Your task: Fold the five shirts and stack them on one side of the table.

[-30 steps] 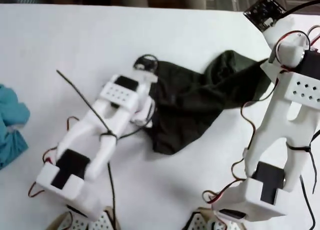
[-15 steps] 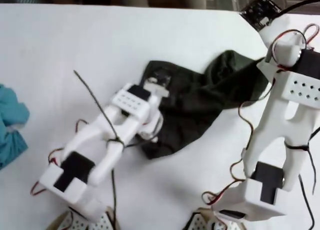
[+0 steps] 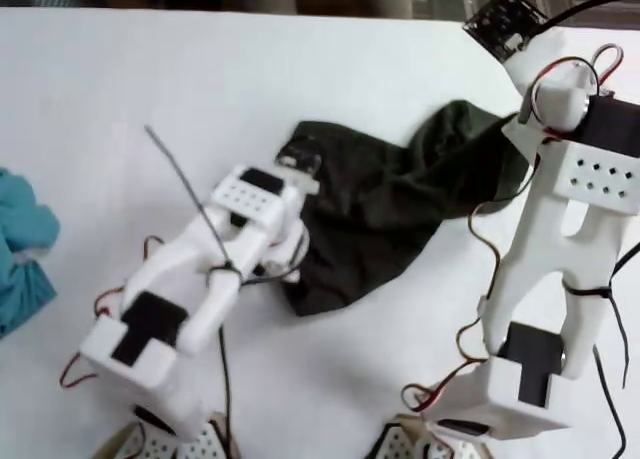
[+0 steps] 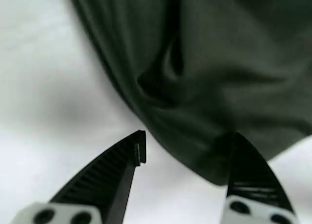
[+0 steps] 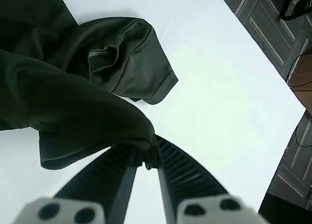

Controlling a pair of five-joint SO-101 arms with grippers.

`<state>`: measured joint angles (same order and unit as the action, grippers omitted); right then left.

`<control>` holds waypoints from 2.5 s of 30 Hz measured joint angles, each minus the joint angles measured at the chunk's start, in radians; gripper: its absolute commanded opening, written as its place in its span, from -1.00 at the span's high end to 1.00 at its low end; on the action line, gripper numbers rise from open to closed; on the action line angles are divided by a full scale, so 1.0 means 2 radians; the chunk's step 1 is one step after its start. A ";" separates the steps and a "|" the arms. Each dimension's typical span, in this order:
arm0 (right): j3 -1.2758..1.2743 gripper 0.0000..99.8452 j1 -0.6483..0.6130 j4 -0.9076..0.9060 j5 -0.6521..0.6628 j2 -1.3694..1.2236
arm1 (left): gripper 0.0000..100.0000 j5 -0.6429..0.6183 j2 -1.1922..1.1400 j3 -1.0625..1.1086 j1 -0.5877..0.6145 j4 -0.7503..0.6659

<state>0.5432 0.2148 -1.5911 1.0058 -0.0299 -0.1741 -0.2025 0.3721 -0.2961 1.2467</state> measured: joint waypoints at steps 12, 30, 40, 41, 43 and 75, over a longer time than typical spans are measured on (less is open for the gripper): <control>0.000 0.96 0.001 -0.017 0.000 0.000 | 0.77 0.000 -0.054 -0.075 0.014 0.015; 0.000 0.96 0.001 -0.017 0.000 0.000 | 0.47 0.137 -0.062 -0.216 0.139 0.061; 0.000 0.96 0.001 -0.017 0.000 0.000 | 0.45 0.249 0.021 -0.190 0.124 0.168; 0.000 0.96 0.001 -0.017 0.000 0.000 | 0.45 0.272 0.032 -0.170 0.105 0.166; 0.000 0.96 0.001 -0.017 0.000 0.000 | 0.45 0.301 0.047 -0.120 0.064 0.143; 0.000 0.96 0.001 -0.017 0.000 0.000 | 0.59 0.285 -0.238 -0.510 0.154 0.138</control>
<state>0.5432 0.2163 -1.6249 1.0058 -0.0299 0.3966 -0.6782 -0.6483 0.0123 1.5228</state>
